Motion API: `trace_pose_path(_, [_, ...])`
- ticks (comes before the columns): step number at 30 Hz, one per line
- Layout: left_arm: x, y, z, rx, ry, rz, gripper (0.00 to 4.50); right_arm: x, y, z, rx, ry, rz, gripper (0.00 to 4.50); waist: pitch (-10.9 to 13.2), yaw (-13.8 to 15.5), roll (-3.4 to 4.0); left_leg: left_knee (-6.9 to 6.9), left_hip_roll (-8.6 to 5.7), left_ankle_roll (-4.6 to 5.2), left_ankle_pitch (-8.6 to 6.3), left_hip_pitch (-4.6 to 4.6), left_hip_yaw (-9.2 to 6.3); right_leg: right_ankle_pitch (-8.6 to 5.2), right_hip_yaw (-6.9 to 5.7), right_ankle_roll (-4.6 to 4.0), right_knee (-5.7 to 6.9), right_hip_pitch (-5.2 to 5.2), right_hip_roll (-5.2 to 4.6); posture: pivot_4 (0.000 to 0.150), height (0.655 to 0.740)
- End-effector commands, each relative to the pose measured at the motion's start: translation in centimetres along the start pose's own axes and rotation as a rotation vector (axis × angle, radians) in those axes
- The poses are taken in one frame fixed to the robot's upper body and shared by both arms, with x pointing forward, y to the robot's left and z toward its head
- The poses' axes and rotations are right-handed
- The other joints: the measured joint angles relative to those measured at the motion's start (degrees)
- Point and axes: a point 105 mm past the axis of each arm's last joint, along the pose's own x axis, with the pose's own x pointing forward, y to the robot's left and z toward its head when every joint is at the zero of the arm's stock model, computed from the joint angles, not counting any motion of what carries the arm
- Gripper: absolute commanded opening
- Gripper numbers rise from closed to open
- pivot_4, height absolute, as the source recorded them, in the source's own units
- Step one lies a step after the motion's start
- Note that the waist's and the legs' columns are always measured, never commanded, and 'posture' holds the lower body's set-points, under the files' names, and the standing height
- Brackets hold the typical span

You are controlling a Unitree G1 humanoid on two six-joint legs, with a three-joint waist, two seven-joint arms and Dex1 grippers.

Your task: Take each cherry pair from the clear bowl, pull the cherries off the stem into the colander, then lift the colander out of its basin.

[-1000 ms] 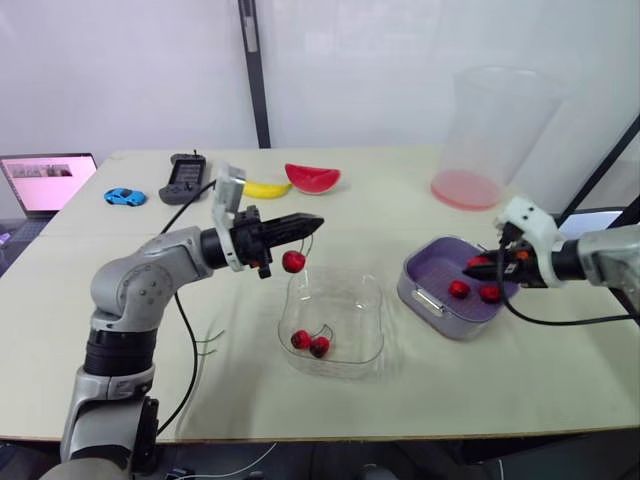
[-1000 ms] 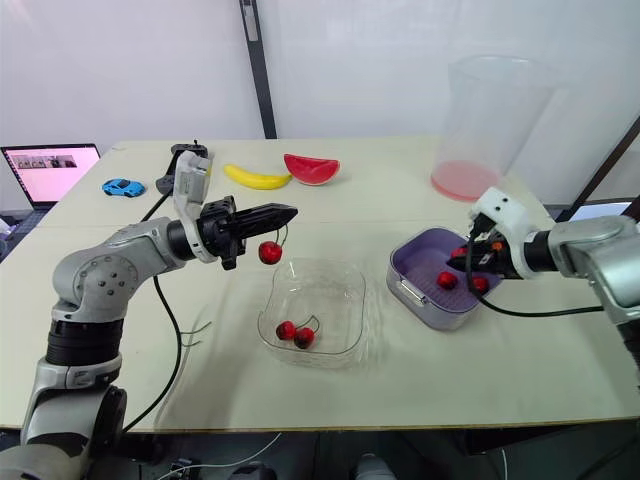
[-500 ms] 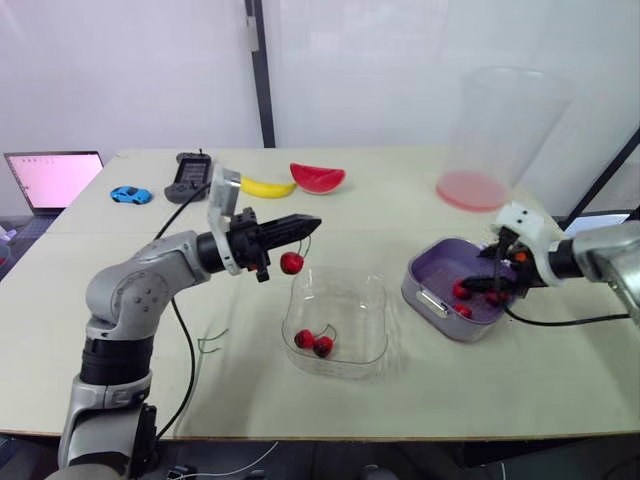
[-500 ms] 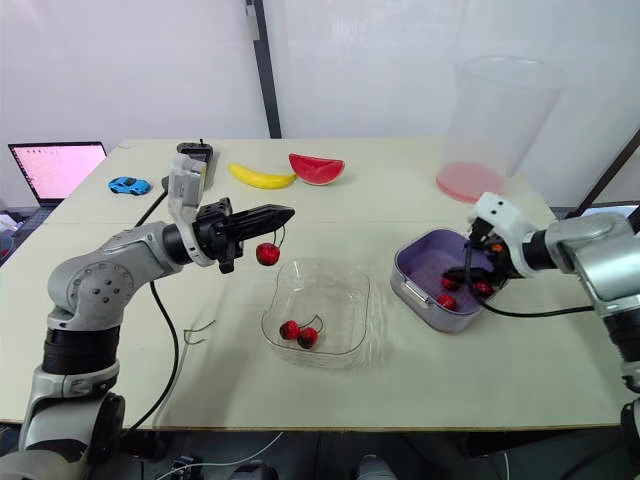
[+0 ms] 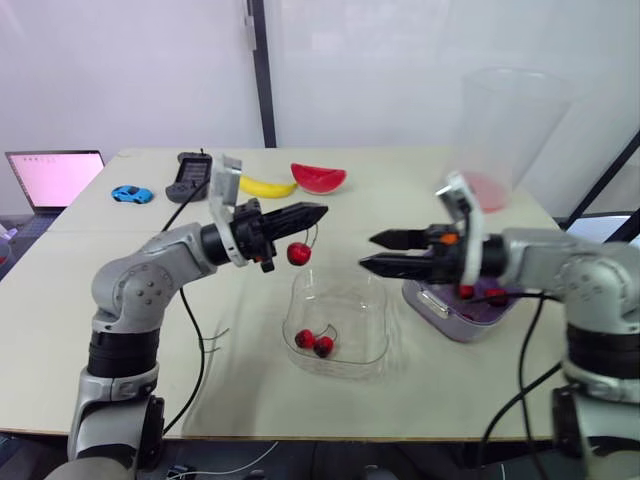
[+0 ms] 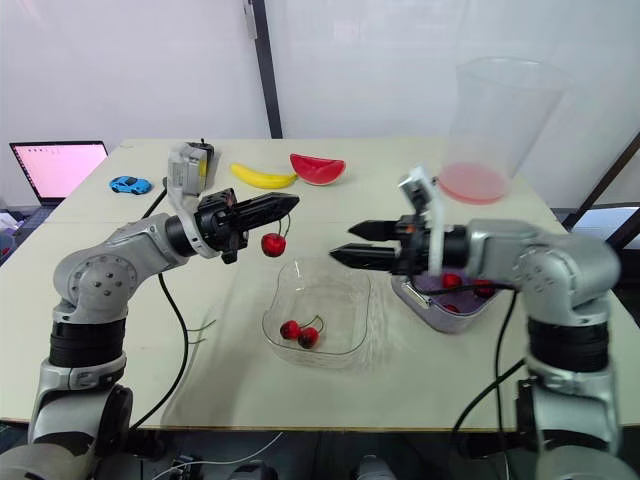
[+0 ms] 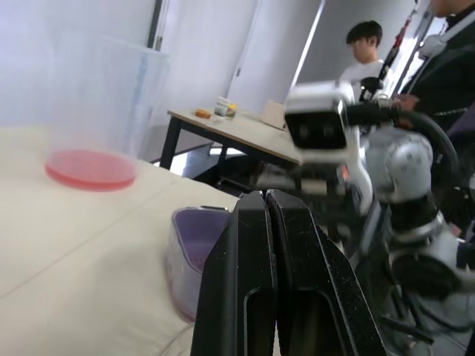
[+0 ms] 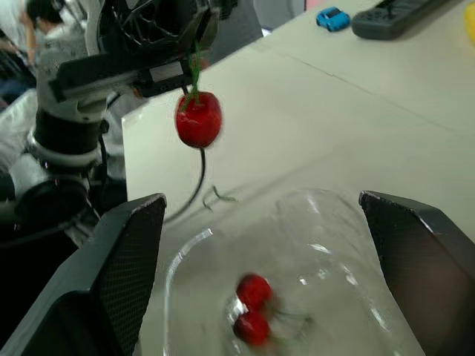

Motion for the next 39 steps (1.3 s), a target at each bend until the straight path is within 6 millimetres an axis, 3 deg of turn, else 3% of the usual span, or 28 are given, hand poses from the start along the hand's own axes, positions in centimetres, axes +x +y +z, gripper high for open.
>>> trace_pose_path(1, [0.2, -0.8, 1.4, 0.043, -0.029, -0.026, 0.0, 1.2, 0.8, 1.0, -0.019, -0.085, -0.01, 4.47, 0.0, -0.1, 0.0, 0.0, 0.0, 0.0, 0.0, 0.0, 0.0, 0.0, 0.0, 0.0, 0.0, 0.0, 0.0, 0.15, 0.738])
trace_pose_path(15, [0.6, -0.8, 0.9, 0.029, -0.04, -0.019, 0.0, 5.7, 2.4, 1.4, 0.048, -0.182, 0.065, 4.47, 0.0, -0.4, 0.02, -0.03, 0.01, -0.02, 0.01, 0.02, -0.02, 0.0, -0.01, 0.0, 0.04, -0.03, 0.02, 0.15, 0.738])
trace_pose_path(18, [0.5, -0.9, 0.9, 0.03, -0.036, -0.018, 0.0, 6.1, 2.5, 1.4, 0.057, -0.185, 0.077, 3.63, 0.0, -0.3, 0.02, -0.03, 0.01, -0.02, 0.01, 0.02, -0.02, 0.0, -0.01, 0.0, 0.04, -0.03, 0.02, 0.15, 0.738])
trace_pose_path(22, [0.4, -0.8, 0.9, 0.035, -0.037, -0.012, 0.0, 6.3, 2.6, 1.3, 0.059, -0.185, 0.085, 1.71, 0.0, -0.4, 0.02, -0.03, 0.01, -0.02, 0.01, 0.02, -0.03, 0.0, -0.01, 0.0, 0.05, -0.03, 0.03, 0.15, 0.738])
trace_pose_path(37, [0.5, -0.8, 0.7, 0.035, -0.04, -0.014, 0.0, 6.4, 2.1, 0.8, 0.07, -0.166, 0.064, 1.71, 0.0, -0.3, 0.02, -0.03, 0.01, -0.02, 0.01, 0.02, -0.03, 0.0, -0.01, 0.0, 0.04, -0.03, 0.02, 0.15, 0.738])
trace_pose_path(39, [0.5, -0.8, 0.7, 0.035, -0.041, -0.016, 0.0, 6.4, 2.0, 0.7, 0.07, -0.163, 0.06, 1.23, 0.0, -0.3, 0.02, -0.04, 0.01, -0.02, 0.01, 0.02, -0.03, 0.0, -0.01, 0.0, 0.04, -0.03, 0.02, 0.15, 0.738])
